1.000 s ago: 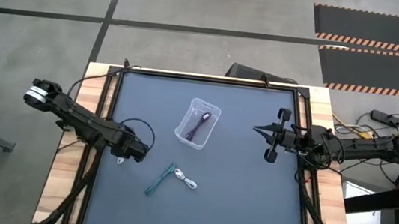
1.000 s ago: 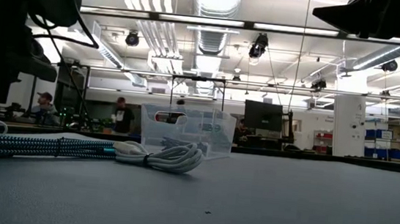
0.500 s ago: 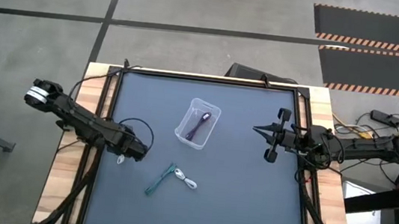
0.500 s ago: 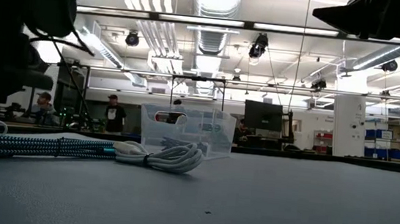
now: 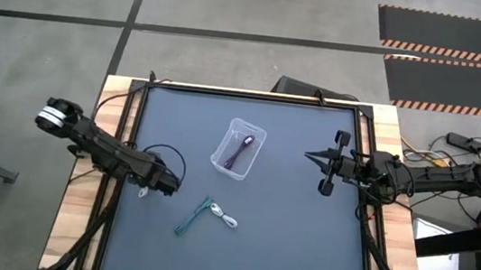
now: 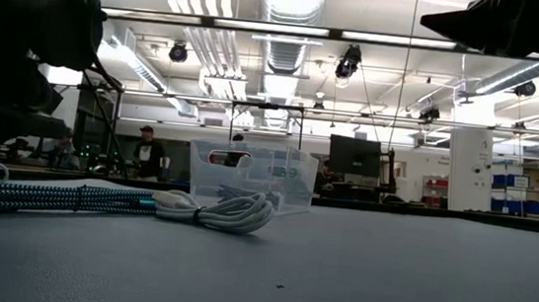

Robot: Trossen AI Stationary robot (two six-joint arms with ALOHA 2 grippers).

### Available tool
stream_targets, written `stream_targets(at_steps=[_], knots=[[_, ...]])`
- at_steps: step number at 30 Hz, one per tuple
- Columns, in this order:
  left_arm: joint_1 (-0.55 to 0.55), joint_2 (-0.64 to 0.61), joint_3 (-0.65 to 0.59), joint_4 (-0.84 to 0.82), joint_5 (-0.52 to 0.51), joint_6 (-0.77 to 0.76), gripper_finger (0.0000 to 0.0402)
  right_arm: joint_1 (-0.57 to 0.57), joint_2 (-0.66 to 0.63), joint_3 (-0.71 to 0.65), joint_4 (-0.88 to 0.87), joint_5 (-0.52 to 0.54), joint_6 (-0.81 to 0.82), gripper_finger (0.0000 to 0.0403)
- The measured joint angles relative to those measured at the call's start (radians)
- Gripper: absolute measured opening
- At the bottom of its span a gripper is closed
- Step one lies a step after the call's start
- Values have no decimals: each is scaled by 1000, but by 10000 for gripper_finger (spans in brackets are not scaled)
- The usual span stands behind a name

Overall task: Pick and place USB-C Cables
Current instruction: Put the top white USB cable into the transparent bin

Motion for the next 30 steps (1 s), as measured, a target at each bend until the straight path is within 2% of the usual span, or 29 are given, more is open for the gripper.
stream_targets(at_steps=[13, 17, 24, 30], knots=[[0, 49, 3, 16, 2, 4, 128, 0, 0, 0, -9, 13, 0, 13], [0, 47, 3, 25, 2, 4, 99, 0, 0, 0, -13, 13, 0, 13], [0, 43, 0, 25, 6, 6, 22, 0, 0, 0, -17, 13, -1, 13], [0, 44, 0, 25, 6, 7, 13, 0, 0, 0, -18, 13, -2, 13]])
